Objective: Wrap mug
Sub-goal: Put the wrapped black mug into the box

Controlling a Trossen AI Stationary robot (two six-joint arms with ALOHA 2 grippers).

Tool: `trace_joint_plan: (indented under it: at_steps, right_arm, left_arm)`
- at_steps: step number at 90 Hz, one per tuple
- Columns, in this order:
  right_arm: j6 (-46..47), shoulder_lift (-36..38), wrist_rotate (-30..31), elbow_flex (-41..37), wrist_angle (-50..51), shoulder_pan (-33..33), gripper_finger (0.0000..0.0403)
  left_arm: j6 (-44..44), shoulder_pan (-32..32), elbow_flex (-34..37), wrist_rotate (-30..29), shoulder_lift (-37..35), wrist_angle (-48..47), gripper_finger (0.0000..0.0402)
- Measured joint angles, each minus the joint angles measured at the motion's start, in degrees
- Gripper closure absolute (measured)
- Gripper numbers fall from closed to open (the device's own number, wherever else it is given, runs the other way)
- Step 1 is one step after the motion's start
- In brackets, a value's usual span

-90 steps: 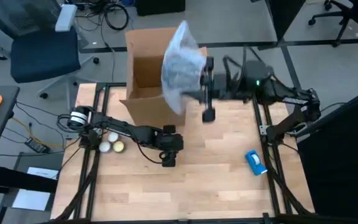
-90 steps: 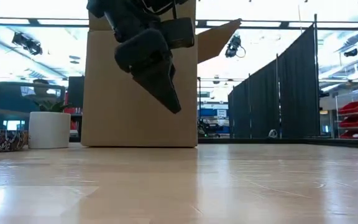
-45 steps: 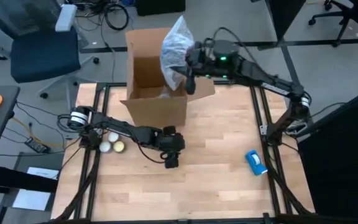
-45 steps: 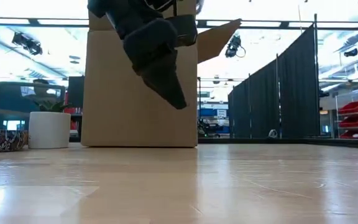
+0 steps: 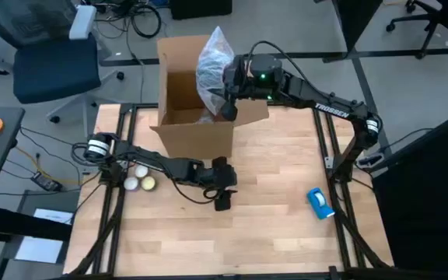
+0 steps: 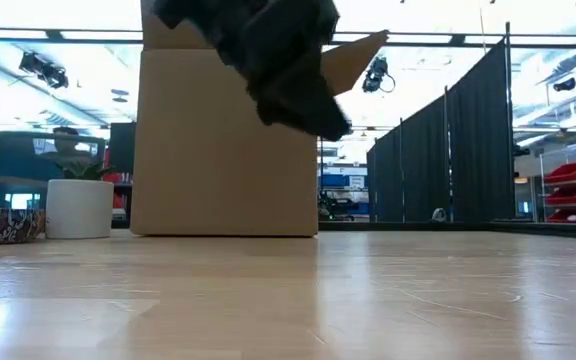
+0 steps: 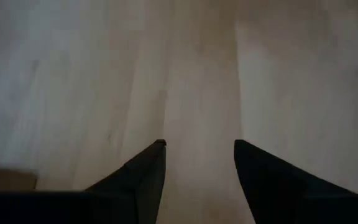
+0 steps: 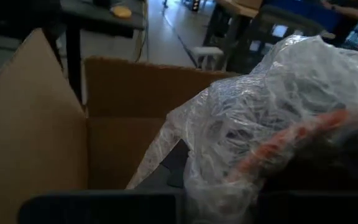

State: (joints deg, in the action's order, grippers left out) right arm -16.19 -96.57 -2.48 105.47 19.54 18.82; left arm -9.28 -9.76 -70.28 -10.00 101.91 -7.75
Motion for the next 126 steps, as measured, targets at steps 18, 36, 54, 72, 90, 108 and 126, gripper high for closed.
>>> trace_joint_plan:
  at_steps: [18, 36, 54, 72, 90, 108, 126]
  right_arm:
    - [-0.54, -1.72, -9.02, 0.07, -0.08, 0.34, 0.0392]
    - [-0.6, -5.07, -9.21, 0.04, -0.73, -0.71, 0.0392]
    - [-0.46, -6.58, -8.97, 0.04, -0.71, -0.44, 0.0392]
    - [1.37, -6.38, -8.91, 0.04, -0.94, -0.38, 0.0392]
    - [2.5, -6.27, -11.96, 0.04, -0.3, -0.44, 0.0392]
    - [2.1, -6.23, -9.42, 0.04, 4.45, -1.17, 0.0392]
    - [1.31, -6.19, -7.91, 0.04, 14.21, -1.4, 0.0392]
  left_arm:
    - [0.0, 0.0, 0.0, -0.02, 0.0, 11.89, 0.0229]
    - [0.0, 0.0, 0.0, -0.02, 0.0, 24.23, 0.0229]
    - [0.0, 0.0, 0.0, -0.03, 0.0, 33.95, 0.0229]
    - [0.0, 0.0, 0.0, -0.04, 0.0, 38.44, 0.0229]
    - [0.0, 0.0, 0.0, -0.04, 0.0, 38.53, 0.0229]
    - [0.0, 0.0, 0.0, -0.04, 0.0, 38.57, 0.0229]
    - [0.0, 0.0, 0.0, -0.04, 0.0, 38.55, 0.0229]
